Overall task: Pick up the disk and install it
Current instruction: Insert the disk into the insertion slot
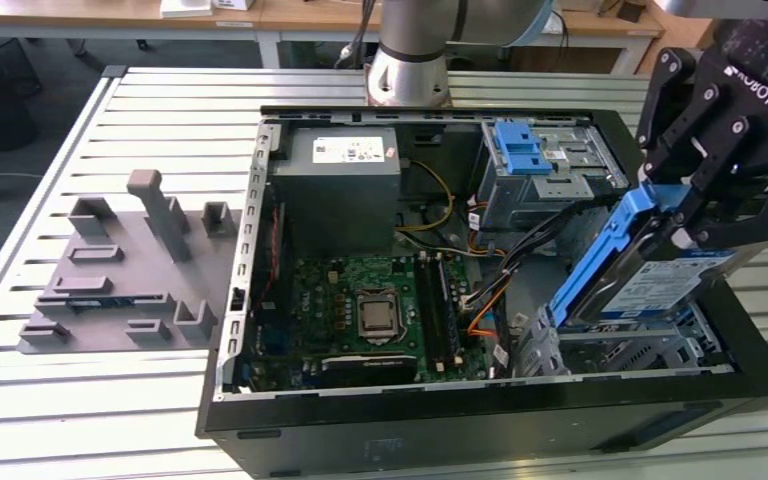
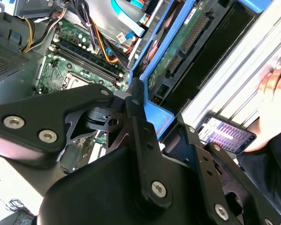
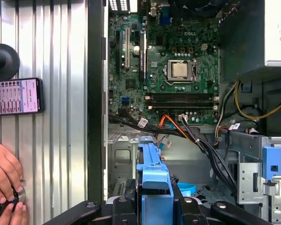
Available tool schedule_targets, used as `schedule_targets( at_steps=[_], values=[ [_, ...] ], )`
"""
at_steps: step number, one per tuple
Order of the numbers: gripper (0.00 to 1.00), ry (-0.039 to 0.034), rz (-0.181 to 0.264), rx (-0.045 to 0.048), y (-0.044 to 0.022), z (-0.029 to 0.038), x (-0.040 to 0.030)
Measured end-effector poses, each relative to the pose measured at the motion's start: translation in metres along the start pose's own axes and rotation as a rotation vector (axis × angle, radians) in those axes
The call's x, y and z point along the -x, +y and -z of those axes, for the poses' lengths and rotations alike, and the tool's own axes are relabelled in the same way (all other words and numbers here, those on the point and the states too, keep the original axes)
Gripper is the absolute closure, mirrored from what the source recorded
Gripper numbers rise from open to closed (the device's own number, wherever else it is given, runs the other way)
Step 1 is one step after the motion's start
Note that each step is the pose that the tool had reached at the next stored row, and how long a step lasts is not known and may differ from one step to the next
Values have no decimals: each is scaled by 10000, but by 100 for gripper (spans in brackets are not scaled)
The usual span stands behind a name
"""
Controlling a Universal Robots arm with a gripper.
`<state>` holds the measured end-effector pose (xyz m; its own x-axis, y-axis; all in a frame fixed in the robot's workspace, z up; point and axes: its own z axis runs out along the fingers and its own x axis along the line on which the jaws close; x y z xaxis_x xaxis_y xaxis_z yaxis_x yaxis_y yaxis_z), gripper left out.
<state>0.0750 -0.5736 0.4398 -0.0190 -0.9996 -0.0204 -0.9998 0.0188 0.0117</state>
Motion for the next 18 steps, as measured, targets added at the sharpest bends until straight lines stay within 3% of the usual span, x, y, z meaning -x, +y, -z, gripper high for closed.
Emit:
schedule_targets(
  at_steps=[18],
  values=[
    [64,-2,82,2,-1,-21,6]
  ],
)
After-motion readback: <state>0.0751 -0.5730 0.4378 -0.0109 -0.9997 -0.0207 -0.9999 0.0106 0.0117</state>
